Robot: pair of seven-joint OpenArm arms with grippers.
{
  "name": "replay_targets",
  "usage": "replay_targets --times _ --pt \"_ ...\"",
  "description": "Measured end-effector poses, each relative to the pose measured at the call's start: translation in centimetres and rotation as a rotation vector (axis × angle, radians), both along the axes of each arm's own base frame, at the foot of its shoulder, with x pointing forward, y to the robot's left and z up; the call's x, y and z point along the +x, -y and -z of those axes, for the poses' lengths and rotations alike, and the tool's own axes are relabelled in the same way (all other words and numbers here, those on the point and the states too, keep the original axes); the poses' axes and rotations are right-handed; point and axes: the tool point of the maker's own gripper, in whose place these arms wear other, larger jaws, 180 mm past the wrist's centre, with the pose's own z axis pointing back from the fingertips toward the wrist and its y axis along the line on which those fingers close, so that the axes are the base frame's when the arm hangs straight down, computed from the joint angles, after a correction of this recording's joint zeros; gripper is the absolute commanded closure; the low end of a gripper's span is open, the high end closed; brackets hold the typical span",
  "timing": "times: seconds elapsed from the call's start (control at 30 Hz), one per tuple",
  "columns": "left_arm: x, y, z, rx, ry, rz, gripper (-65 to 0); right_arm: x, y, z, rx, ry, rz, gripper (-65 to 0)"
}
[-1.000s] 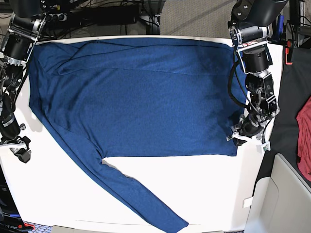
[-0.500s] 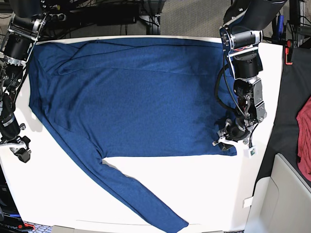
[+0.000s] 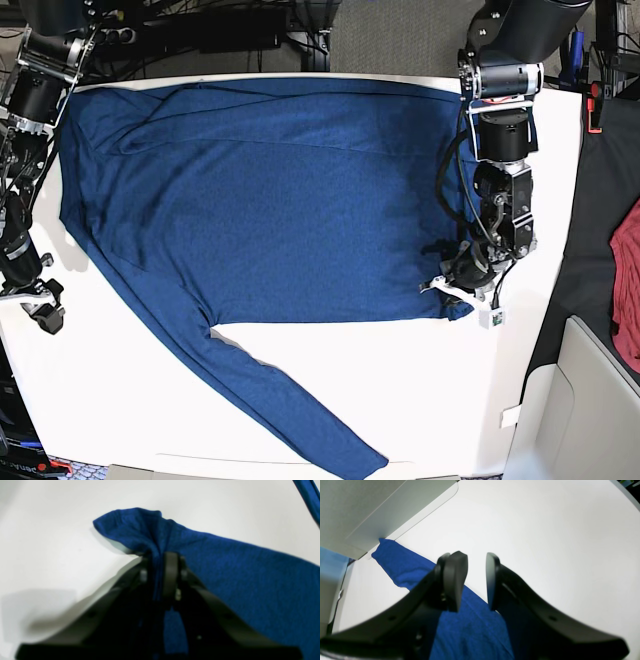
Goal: Fold the T-shirt properly
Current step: 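Lower the right gripper to the hem corner and grasp it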
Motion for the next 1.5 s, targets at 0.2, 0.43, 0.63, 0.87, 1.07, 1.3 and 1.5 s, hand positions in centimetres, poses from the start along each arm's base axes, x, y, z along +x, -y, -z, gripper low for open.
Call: replay_targets --times 0.2,0.43,0.63,0.87,1.07,1.3,1.5 --pt "-0.1 -1.5 -1.3 0.044 0.025 -0.008 -1.9 0.1 -0.5 0.3 0.013 0.003 -0.002 -17.3" --pt "-0.9 -1.2 -3.1 0.072 0.092 0.013 -2.1 0.8 -1.7 2.1 -0.082 -0.065 0.010 -17.3" --pt "-2.1 -1.1 -2.9 0.084 0.088 0.021 -2.1 4.0 -3.3 3.6 -0.078 -0.129 -0.028 -17.5" --pt "-2.5 -0.9 -3.4 0.091 0.111 0.027 -2.1 6.4 -5.5 5.8 -0.205 -0.253 -0.106 -17.6" --pt "-3.1 -0.9 -2.7 0.091 0.090 0.026 -2.1 6.0 -7.4 10.2 -0.264 -0.403 -0.148 -26.5" --pt "-3.0 -1.0 -2.9 0.092 0.096 0.026 -2.1 5.3 -6.7 11.8 -0.337 -0.477 -0.152 -29.6" --pt "-2.9 -0.9 -2.9 0.091 0.096 0.026 -2.1 4.9 -6.9 13.1 -0.318 -0.504 -0.155 -29.6"
